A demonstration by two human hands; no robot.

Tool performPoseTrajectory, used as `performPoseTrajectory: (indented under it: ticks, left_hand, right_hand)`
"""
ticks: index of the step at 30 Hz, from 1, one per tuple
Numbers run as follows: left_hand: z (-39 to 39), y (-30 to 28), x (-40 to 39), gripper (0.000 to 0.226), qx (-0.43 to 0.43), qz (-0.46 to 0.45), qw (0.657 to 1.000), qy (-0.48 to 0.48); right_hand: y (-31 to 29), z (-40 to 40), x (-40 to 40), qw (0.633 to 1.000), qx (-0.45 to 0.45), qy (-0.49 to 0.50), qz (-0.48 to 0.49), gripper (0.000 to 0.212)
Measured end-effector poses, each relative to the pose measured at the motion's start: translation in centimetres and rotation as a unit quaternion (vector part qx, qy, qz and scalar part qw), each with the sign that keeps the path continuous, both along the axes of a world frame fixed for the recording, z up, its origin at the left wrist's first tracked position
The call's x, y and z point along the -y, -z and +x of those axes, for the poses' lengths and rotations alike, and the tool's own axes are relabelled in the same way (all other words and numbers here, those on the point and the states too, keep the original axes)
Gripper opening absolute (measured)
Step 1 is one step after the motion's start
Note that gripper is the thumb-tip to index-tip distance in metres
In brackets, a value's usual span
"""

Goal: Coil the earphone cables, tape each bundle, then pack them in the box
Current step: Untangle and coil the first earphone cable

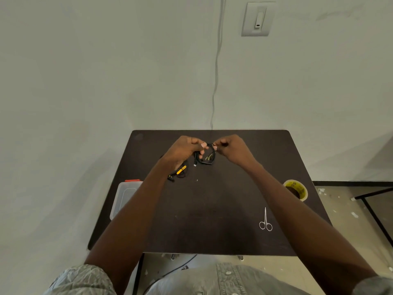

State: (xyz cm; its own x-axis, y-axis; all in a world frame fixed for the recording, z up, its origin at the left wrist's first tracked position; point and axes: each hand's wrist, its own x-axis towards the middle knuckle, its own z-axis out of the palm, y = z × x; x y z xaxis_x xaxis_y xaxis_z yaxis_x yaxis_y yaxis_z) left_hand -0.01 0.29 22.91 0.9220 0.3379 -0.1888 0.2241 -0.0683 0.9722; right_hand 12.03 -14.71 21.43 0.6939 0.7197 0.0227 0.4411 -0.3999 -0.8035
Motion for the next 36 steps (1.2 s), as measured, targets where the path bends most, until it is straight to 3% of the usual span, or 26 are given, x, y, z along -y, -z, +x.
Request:
performPoseTrajectory:
  ticks: [5,10,13,17,28,31,33,36]
  left_hand:
    - [0.2,0.1,0.4,0.018,-0.006,0.036,0.999,-0.04]
    - [0.7,0.5,1.0,0.02,-0.008,0.076,0.994,-0.076]
    - [0.9,1.0,1.0,0.02,-0.017,0.11,0.99,-0.082]
    - [1.1,1.1,1.2,0.022,-0.022,0.148,0.986,-0.075]
    - [0.7,2.7,0.6,0.022,-0.003,0.241,0.97,-0.039]
    - [0.4,2.9,0.9,0.02,0.004,0.276,0.961,-0.034]
    - [0.3,3.0,1.0,0.021,0.014,0.291,0.956,-0.034]
    - [0.4,3.0,1.3,0.021,0.017,0.293,0.956,-0.031]
  right_hand:
    - [-0.1,-1.4,0.2,0.955,-0.281,0.034,0.086,0.012]
    - [-0.2,-1.2,0.7,0.878,-0.467,0.002,0.102,0.021]
    - [0.0,-1.0,0.8,0.875,-0.477,0.006,0.088,0.021]
    - [0.3,-1.2,0.5,0.863,-0.501,0.043,0.057,0.005]
    - [0.5,-0.5,1.1,0.796,-0.596,0.076,0.075,0.025]
    - [0.6,-0.6,1.4,0.784,-0.609,0.084,0.087,0.015]
    - [0.6,-0.9,1.5,0.788,-0.603,0.084,0.094,0.015]
    - [0.6,-1.5,1.3,0.827,-0.545,0.093,0.105,0.023]
